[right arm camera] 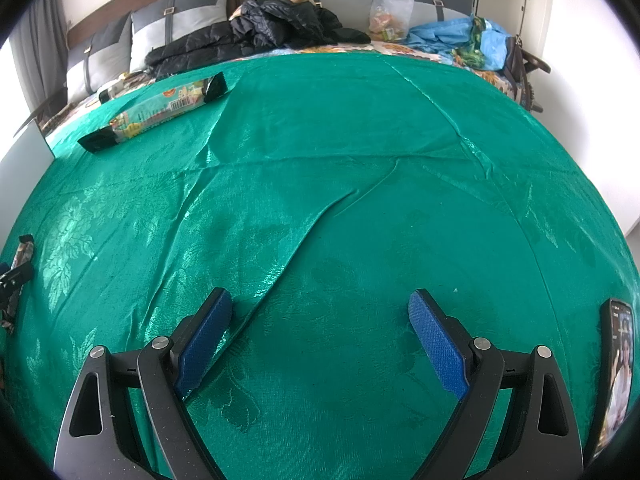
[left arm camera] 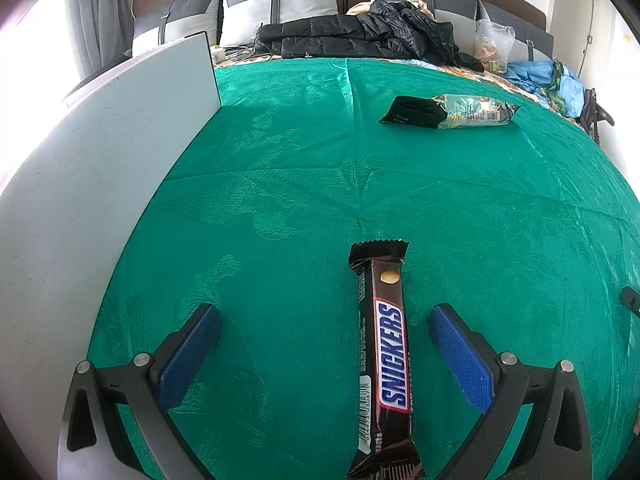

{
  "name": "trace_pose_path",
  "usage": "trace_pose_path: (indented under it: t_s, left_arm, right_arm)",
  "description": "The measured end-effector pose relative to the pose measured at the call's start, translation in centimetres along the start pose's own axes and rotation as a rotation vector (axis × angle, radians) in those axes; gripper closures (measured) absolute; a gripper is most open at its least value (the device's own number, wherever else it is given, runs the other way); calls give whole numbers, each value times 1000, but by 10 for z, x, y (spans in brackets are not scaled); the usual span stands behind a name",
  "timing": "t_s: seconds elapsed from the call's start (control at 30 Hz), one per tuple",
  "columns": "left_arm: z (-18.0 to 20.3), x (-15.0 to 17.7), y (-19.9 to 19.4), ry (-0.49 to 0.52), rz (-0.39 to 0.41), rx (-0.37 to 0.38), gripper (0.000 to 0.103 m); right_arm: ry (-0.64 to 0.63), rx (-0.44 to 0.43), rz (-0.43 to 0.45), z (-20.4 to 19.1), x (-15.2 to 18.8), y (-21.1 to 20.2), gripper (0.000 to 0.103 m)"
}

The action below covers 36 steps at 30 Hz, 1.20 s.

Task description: Organize snacks

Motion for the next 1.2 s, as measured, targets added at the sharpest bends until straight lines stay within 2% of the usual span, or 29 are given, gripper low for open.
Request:
trace_pose_path:
  t_s: [0.23,0.3,0.33,0.4,0.43,0.53,0.63,0.7,0.77,0.8,0.87,0.93,0.97,1.0,1.07,1.2]
  left_arm:
    - [0,0,0,0,0,-1,0]
    - [0,0,0,0,0,0,0]
    - [0,0,0,0,0,0,0]
    - [0,0,0,0,0,0,0]
    - [0,0,0,0,0,-1,0]
    - [0,0,0,-1,0,0,0]
    - [0,0,0,0,0,-1,0]
    - [0,0,0,-1,0,-1,0]
    - [0,0,0,-1,0,-1,0]
    - [0,0,0,-1,1,0,0]
    - [0,0,0,-1,1,0,0]
    - [0,0,0,-1,1,0,0]
    - [0,0,1,-2,1,0,0]
    - [0,0,0,-2,1,0,0]
    - [0,0,1,-2,1,0,0]
    - [0,0,0,-2,1,0,0]
  right_arm:
    - [-7,-1,-5,-2,-2,1,10]
    - [-50,1,-38,-8,-12,4,13]
    - [-61,-6,-12,-15,-26,0,13]
    - [-32,-67,55,-33,-60,-6,12]
    - [0,-121,56,-46,-79,-4,12]
    - [137,-304,-52,-90,-126,28,12]
    - [288,-398,-171,-133,-160,73,12]
    - [352,-392,-223,-156,-174,98,12]
    - [363,-366,-284,-179,-180,121,12]
    - [334,-341,-324,-189,-178,130,11]
    - [150,-198,-296,-206,-180,129,14]
    - [36,-165,-276,-212,-169,123,37]
    - [-7,-168,-249,-210,-164,116,61]
    - [-27,-180,-241,-206,-159,111,78]
    - [-83,-171,-239,-186,-141,97,84]
    - [-174,-198,-222,-147,-102,66,87]
Point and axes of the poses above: each gripper's, at about its wrist camera, not at the fingertips, and y roughly the way its jaws point, z to its right, x to its underside, the point moved 6 cm from there along y, roughly the way its jaws point
